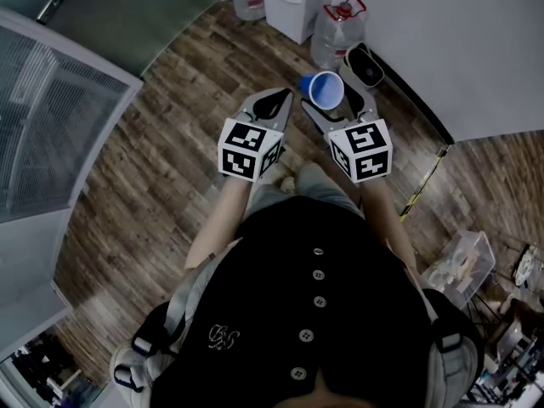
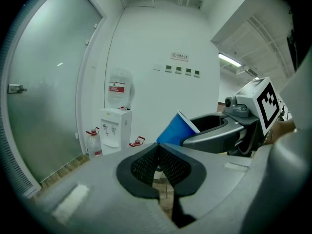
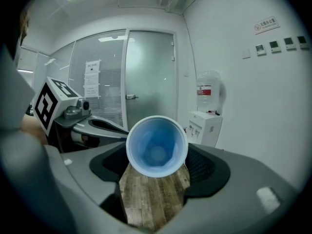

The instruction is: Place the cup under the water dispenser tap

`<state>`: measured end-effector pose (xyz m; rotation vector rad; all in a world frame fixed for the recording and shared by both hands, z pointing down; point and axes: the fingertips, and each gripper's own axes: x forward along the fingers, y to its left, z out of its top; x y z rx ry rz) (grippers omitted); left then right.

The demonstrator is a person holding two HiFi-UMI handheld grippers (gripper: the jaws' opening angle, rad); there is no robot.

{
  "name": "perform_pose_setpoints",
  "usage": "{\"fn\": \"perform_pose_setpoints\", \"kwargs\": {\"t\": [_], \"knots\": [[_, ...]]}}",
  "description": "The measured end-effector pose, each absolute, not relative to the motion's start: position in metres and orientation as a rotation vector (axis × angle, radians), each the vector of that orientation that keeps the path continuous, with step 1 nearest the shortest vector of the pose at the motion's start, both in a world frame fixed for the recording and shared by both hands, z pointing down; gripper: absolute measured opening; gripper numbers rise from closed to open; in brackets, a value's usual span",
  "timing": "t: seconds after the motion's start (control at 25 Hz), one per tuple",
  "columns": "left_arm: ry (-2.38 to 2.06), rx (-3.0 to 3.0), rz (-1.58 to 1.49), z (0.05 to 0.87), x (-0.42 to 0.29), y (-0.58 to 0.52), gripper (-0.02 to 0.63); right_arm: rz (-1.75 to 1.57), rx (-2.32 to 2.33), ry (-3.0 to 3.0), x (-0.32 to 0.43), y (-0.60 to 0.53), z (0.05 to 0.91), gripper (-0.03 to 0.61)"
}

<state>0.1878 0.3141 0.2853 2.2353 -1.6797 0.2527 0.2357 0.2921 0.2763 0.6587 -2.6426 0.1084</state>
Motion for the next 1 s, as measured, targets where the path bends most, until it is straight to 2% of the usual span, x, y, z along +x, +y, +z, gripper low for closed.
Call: {"fn": "perform_pose_setpoints", "kwargs": {"t": [0.44,1.0], "knots": [[-1.686,2.19,0.283,0.303,0.16,0.268,0.0,0.138,0.599,-2.613,0.21,0.248,0.298,0.354],[-1.744,2.163,0.298,0.299,0.082,0.121,0.0,0.116,0.504,-2.669,0.121,0.101,0.297,0.356]]}}
